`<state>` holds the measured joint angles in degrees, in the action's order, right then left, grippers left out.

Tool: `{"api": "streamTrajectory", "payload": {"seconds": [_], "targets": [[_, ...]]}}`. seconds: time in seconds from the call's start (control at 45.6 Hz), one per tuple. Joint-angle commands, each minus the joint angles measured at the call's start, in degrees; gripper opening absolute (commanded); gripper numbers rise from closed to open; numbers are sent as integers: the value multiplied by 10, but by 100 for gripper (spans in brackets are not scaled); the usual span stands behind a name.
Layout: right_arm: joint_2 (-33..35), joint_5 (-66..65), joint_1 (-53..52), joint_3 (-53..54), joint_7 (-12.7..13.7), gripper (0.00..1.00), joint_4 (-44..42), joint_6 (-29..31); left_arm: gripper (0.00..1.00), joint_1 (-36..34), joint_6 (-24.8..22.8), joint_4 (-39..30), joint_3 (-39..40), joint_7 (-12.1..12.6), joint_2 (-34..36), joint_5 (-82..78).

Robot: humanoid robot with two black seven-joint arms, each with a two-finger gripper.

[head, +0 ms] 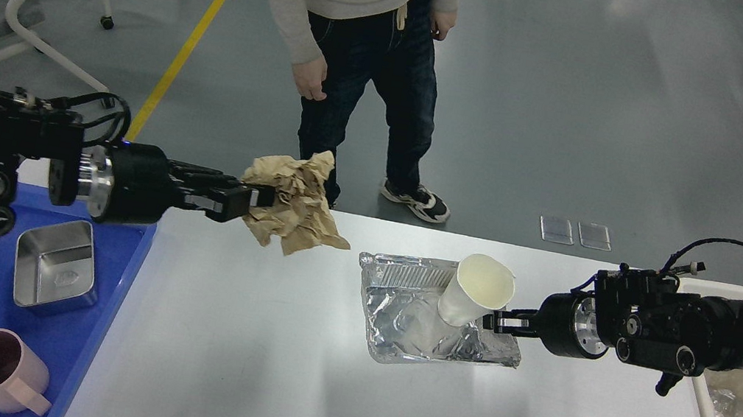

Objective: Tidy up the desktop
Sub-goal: 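Lift the crumpled paper and carry it over the foil tray, then drop the paper into the foil tray and withdraw the left gripper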

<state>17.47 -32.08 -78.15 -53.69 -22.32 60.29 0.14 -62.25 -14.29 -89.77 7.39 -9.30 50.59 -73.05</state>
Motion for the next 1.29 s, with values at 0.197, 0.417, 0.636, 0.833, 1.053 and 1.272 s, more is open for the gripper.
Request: {"api": "streamTrajectory", "payload": {"seconds": [0.197, 0.417, 0.636, 0.833, 1.053, 1.272], "targets": [[0, -1, 3, 0, 0, 0, -3, -1, 3, -9, -11, 54, -35, 1, -115, -7], [1, 0, 3, 8, 0, 0, -2, -1, 5, -1, -14, 94, -58, 1, -167, -9], [2, 0, 2, 12, 0, 0, 0, -1, 7, 10, -6, 153, -70, 0, -231, -10], [4, 0, 3, 12, -1, 0, 1, -1, 18, 13, 7, 183, -65, 2, -271, -9], [5, 0, 4, 16, -1, 0, 0, -1, 84, 13, 20, 198, -47, 2, -287, 11], [6, 0, 8, 22, 0, 0, 0, -1, 95, 30, 16, 195, -19, 2, -279, 58]]}}
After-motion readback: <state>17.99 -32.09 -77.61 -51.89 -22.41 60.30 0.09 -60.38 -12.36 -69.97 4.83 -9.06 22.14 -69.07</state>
